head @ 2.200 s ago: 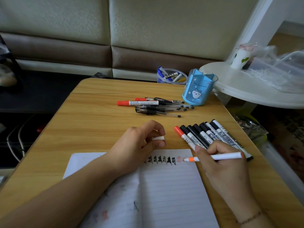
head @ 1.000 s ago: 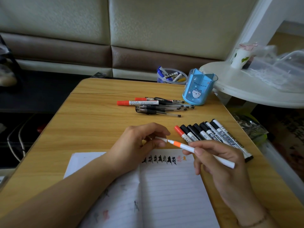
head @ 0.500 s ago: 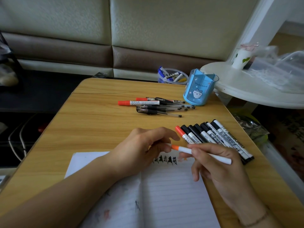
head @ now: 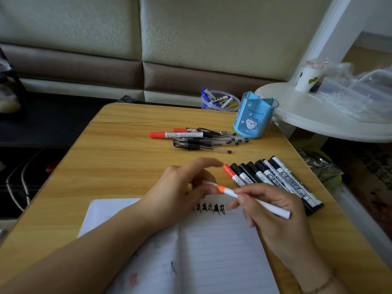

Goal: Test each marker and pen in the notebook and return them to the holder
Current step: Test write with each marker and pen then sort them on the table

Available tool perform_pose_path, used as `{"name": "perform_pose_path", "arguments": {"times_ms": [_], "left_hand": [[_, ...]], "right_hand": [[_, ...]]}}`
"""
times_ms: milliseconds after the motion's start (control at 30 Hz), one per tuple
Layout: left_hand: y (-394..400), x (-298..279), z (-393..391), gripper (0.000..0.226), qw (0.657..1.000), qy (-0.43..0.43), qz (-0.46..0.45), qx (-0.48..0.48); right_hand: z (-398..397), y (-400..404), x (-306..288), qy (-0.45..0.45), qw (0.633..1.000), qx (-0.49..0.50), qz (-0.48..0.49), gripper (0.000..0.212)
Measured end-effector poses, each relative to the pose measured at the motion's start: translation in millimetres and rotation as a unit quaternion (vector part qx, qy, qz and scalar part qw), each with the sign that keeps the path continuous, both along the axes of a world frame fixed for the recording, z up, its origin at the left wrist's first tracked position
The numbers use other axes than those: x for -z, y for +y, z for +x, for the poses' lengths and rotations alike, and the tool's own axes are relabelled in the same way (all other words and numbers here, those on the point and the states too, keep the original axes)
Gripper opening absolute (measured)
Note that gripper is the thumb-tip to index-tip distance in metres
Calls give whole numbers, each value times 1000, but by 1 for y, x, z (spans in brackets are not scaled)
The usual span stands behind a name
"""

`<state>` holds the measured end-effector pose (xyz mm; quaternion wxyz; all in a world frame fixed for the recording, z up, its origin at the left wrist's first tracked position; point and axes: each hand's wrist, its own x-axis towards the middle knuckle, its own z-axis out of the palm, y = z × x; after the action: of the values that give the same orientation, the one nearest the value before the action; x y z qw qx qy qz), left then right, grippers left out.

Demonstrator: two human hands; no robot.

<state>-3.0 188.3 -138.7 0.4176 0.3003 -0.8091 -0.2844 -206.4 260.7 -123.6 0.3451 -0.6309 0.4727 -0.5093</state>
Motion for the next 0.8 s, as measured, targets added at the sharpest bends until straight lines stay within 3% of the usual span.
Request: {"name": "perform_pose_path", "arguments": {"times_ms": [133, 300, 433, 633, 800], "left_hand": [[-6, 2, 3, 47, 998, 33, 33, -46], [-9, 3, 4, 31, 994, 45, 71, -66], [-10, 6, 3, 29, 995, 31, 74, -60], [-11, 8, 4, 28, 994, 27, 77, -71], [-13, 8, 3, 23, 993, 21, 82, -77]], "right_hand": [[-20, 0, -1, 183, 977, 63, -94, 30], [-25, -6, 3, 341, 930, 96, -99, 55], [-20, -9, 12, 427, 891, 121, -93, 46], [-21, -11, 18, 428, 888, 150, -79, 55], [-19, -11, 19, 426, 886, 161, -89, 37]]}}
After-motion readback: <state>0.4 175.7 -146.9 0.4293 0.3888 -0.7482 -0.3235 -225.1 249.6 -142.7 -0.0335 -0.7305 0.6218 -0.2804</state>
